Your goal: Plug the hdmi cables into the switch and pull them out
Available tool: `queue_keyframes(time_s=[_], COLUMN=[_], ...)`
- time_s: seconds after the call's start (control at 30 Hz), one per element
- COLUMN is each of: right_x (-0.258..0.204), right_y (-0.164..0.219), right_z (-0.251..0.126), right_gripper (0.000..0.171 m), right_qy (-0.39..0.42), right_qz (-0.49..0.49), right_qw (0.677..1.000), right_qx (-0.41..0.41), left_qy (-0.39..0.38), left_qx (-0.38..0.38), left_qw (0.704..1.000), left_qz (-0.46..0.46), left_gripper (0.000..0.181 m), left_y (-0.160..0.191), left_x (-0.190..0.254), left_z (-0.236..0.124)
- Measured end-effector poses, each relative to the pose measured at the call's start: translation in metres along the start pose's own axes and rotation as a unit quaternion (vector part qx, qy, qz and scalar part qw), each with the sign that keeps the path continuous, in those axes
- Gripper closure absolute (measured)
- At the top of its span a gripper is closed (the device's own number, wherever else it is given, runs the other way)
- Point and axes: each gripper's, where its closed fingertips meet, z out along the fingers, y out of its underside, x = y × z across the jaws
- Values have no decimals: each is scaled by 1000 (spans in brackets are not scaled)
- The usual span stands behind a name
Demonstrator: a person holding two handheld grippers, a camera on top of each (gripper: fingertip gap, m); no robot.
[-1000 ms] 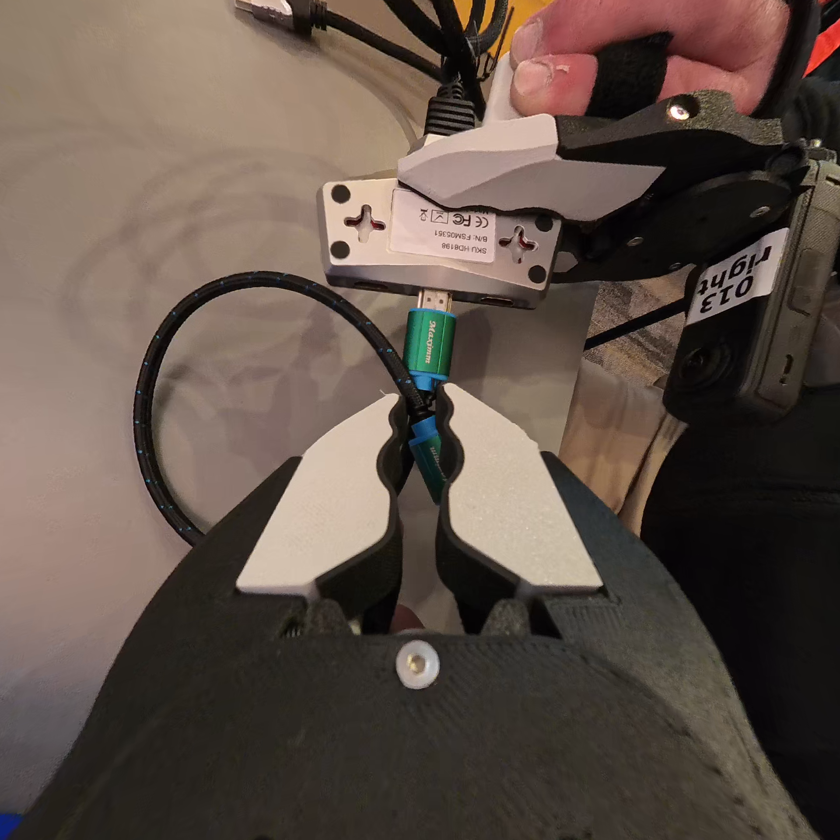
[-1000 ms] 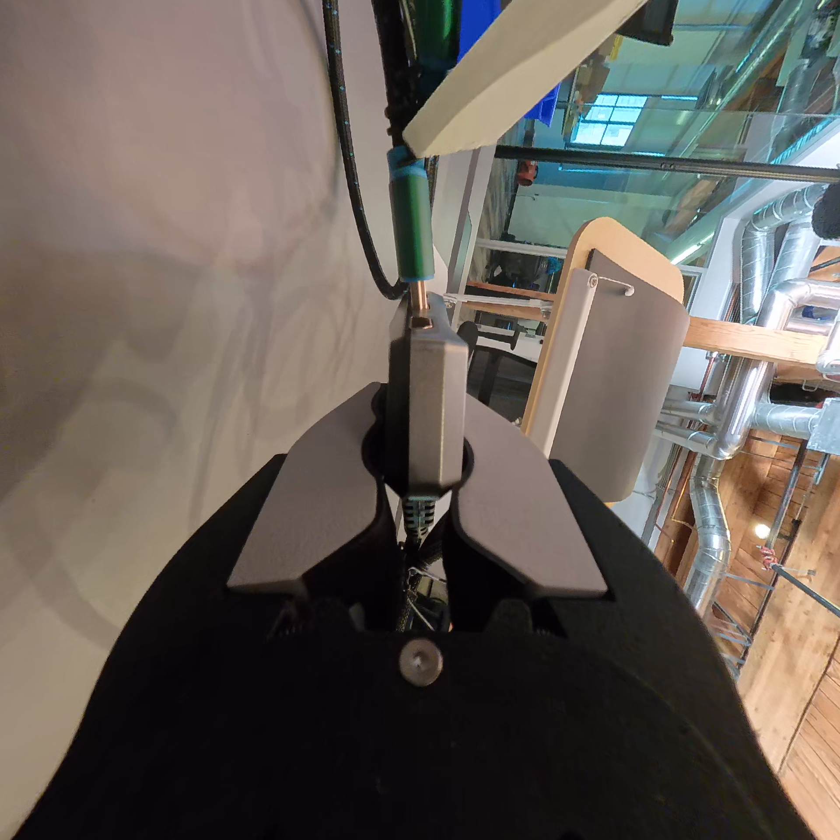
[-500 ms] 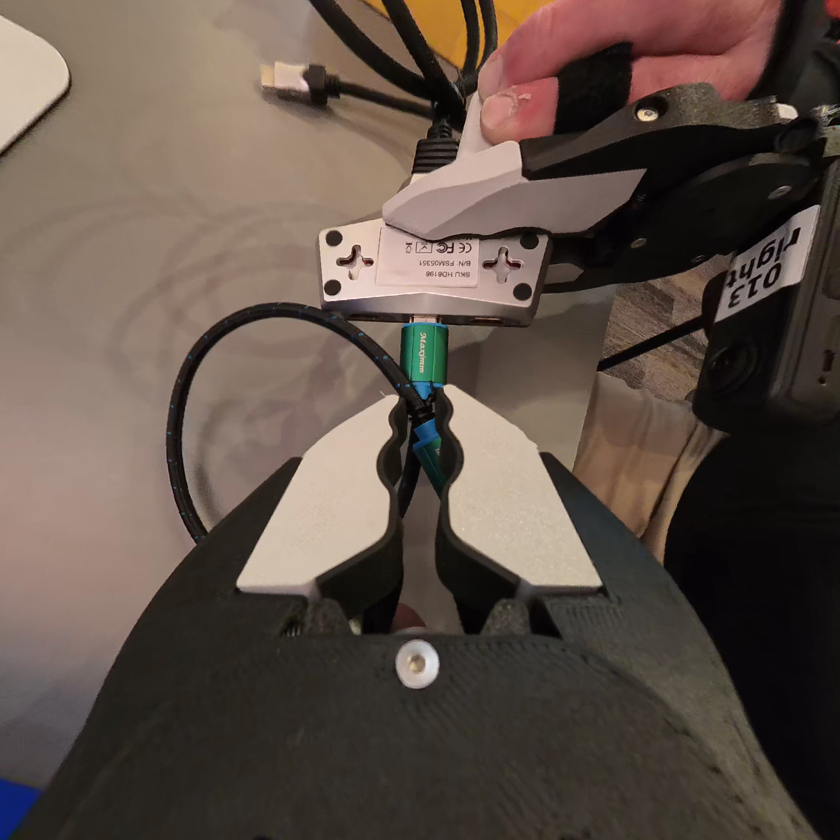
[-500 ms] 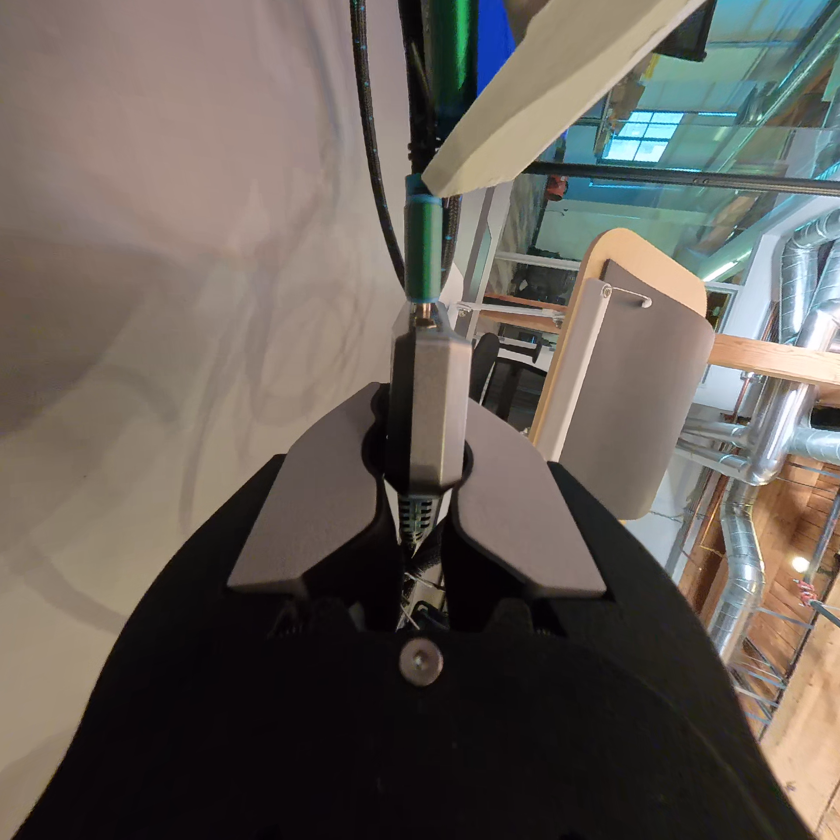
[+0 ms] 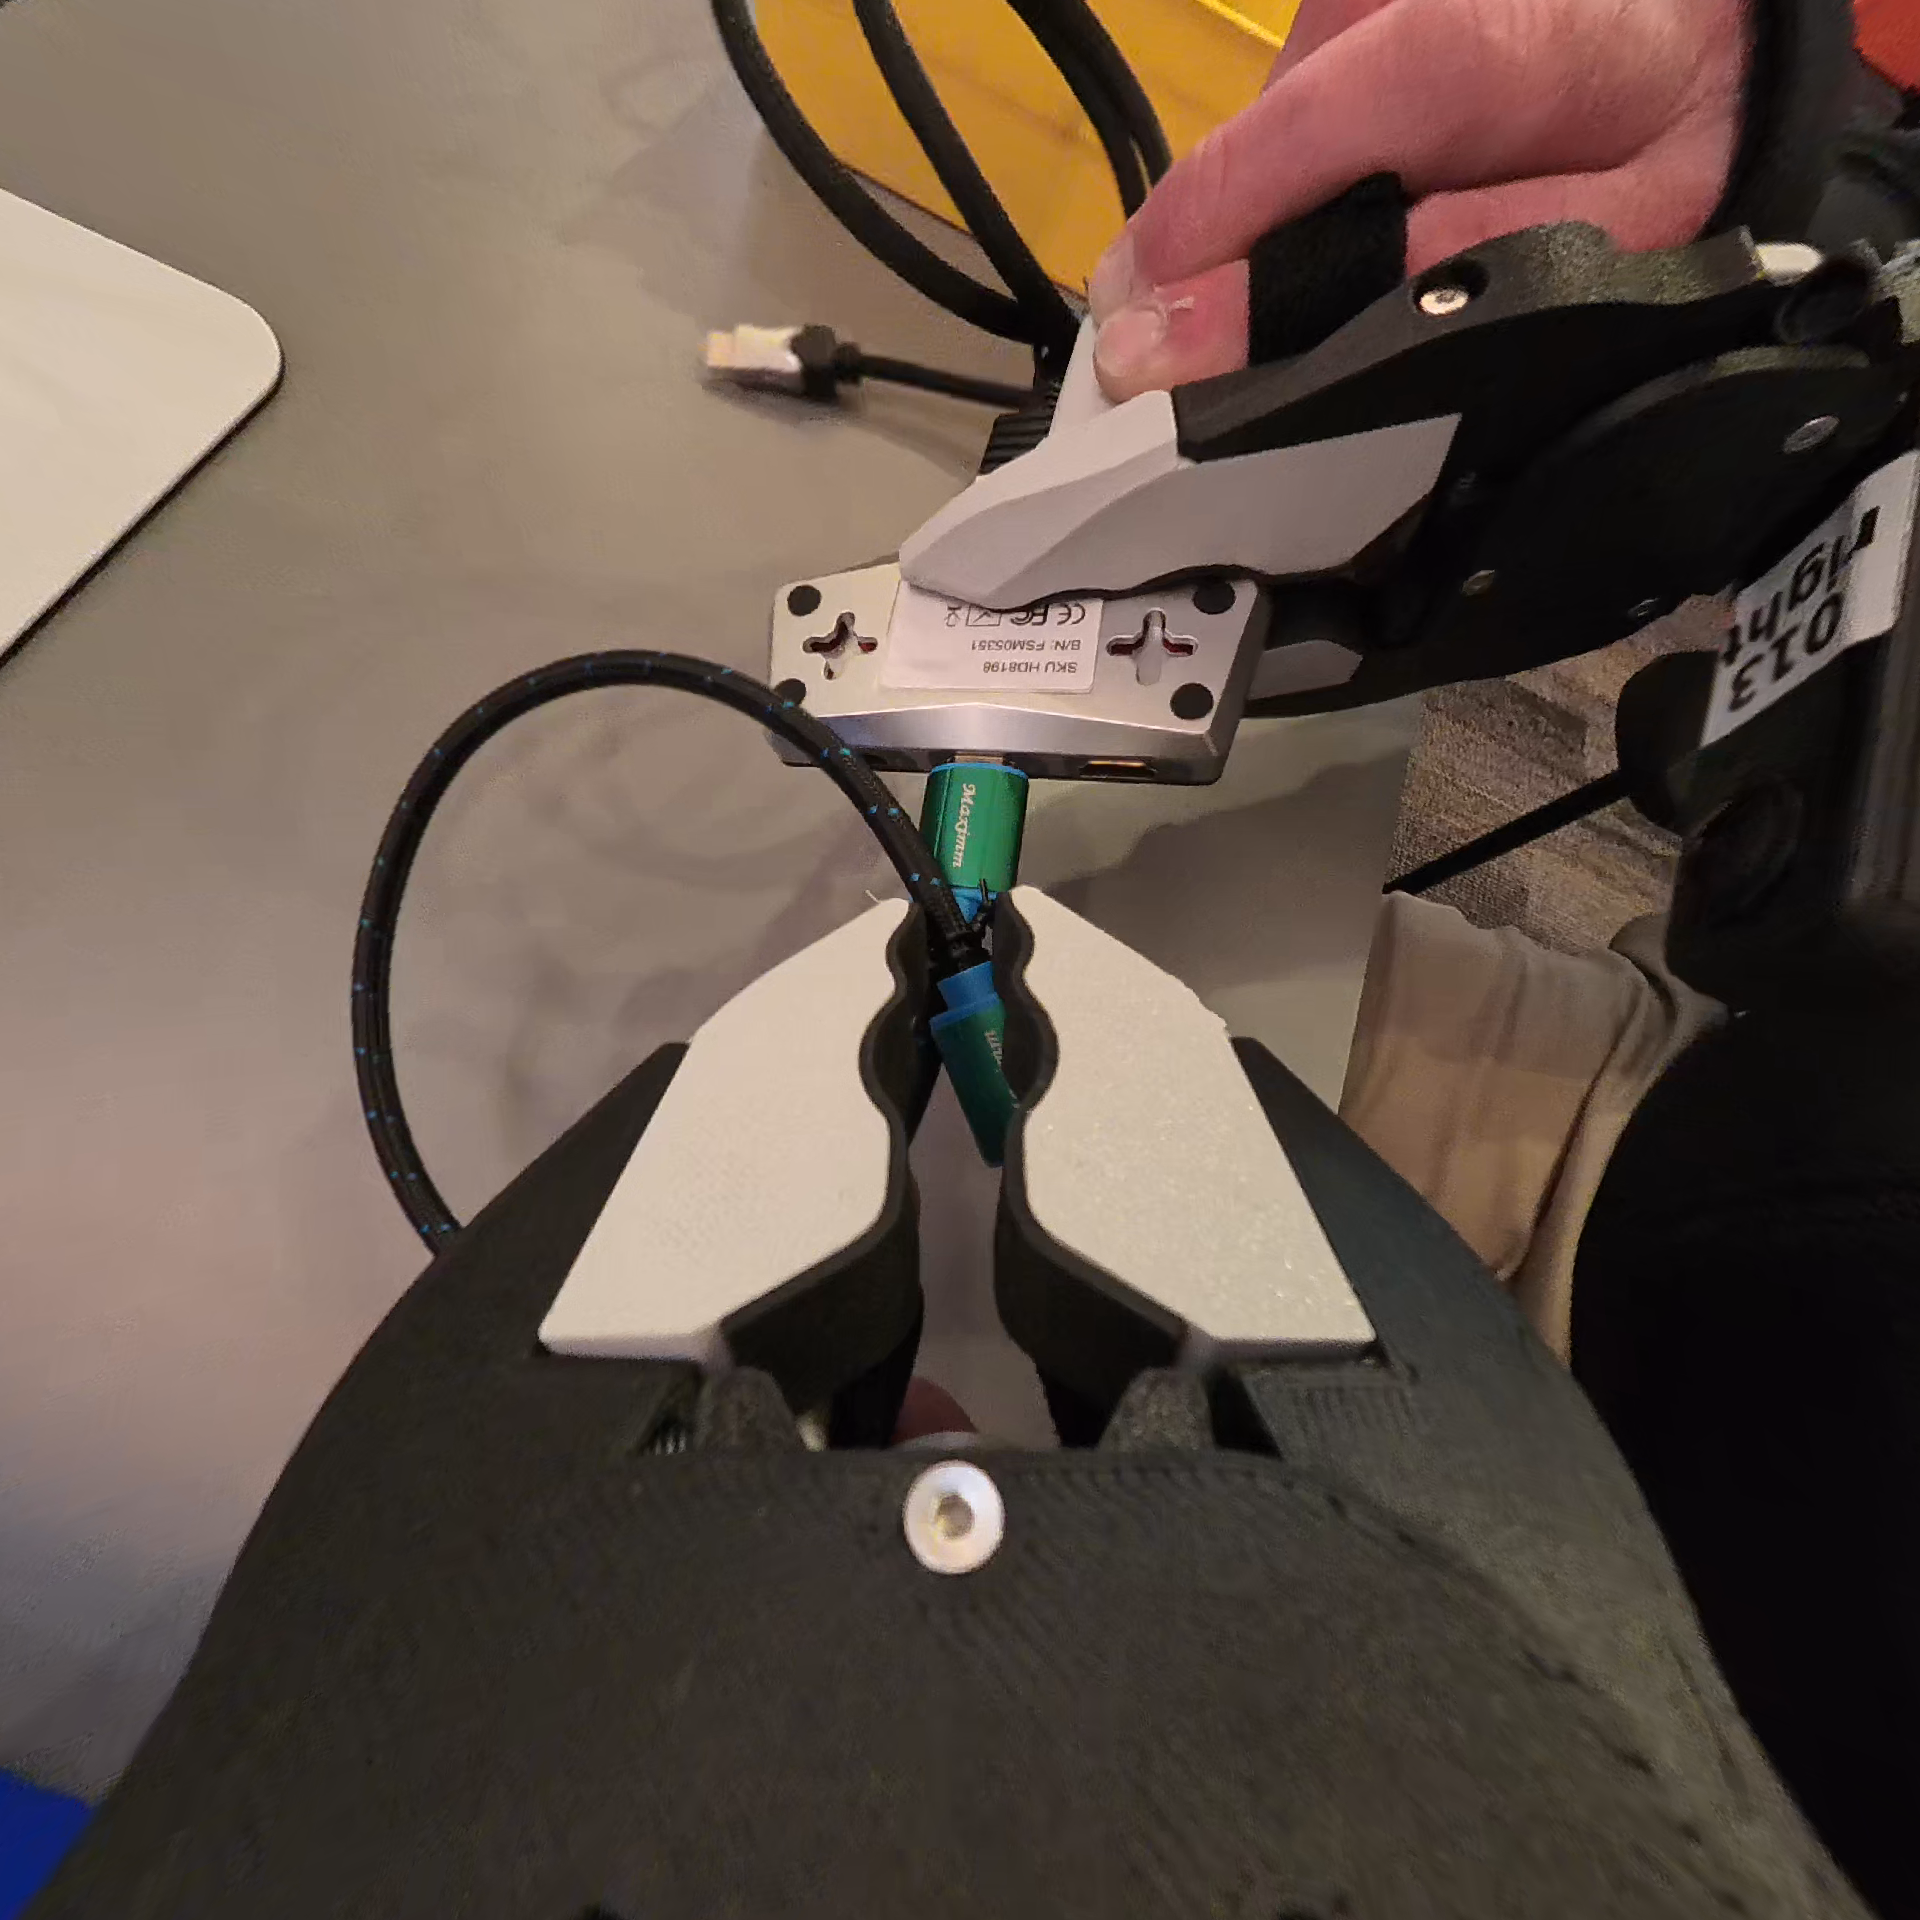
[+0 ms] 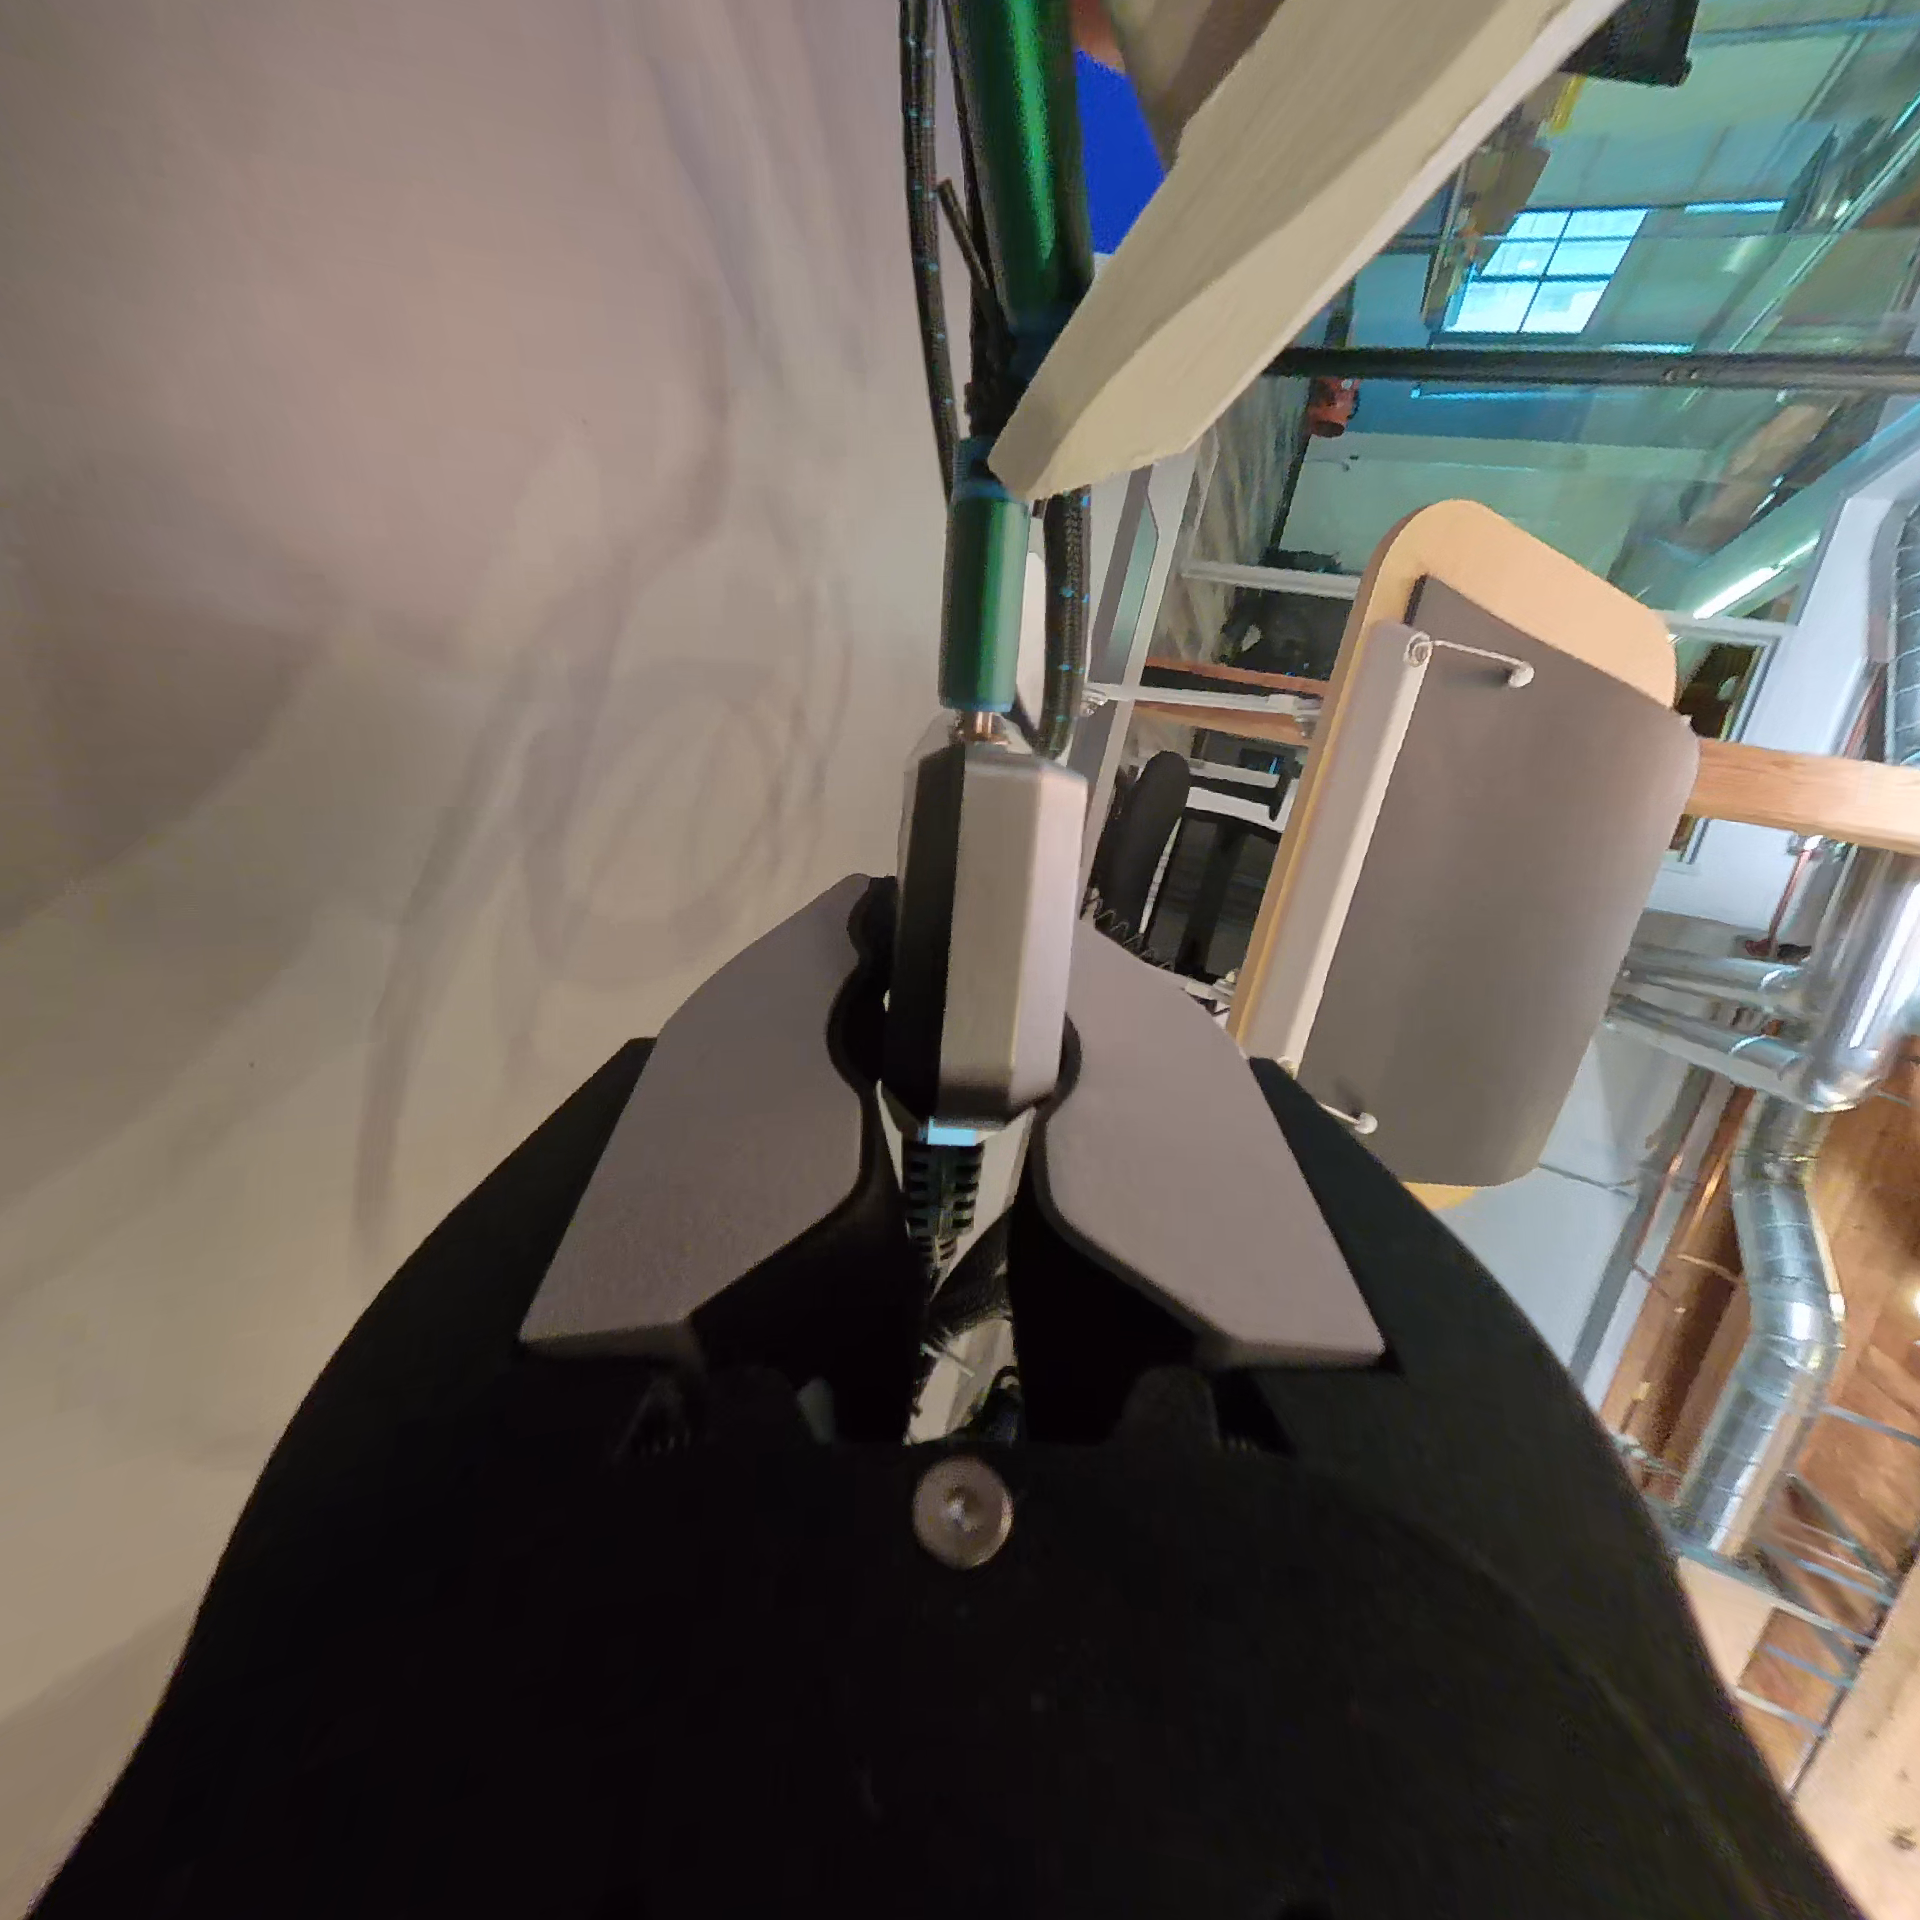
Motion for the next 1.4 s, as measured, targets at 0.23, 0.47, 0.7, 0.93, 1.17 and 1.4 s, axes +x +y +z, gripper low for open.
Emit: queue_keyframes(time_s=[0.23,0.47,0.7,0.93,1.17,1.4], right_x=[14,36,105,158,195,150], right_y=[4,28,92,203,312,395], right_z=[-5,-19,-53,-100,-146,-151], right_gripper=[150,151,150,150,150,150], right_qy=[14,19,54,84,210,297], right_qz=[23,134,324,530,669,721], right_qw=[1000,991,944,841,688,601], right_qx=[8,4,8,67,188,178], left_qy=[-5,-73,-135,-134,-127,-120], left_qx=[9,150,201,185,173,158], left_qw=[999,984,969,972,975,979], left_qz=[39,61,55,58,56,57], left_gripper=[167,161,163,164,165,165], left_y=[-8,-64,-78,-70,-63,-53], left_x=[3,-13,-32,-33,-34,-35], left_z=[-7,-67,-107,-93,-75,-58])
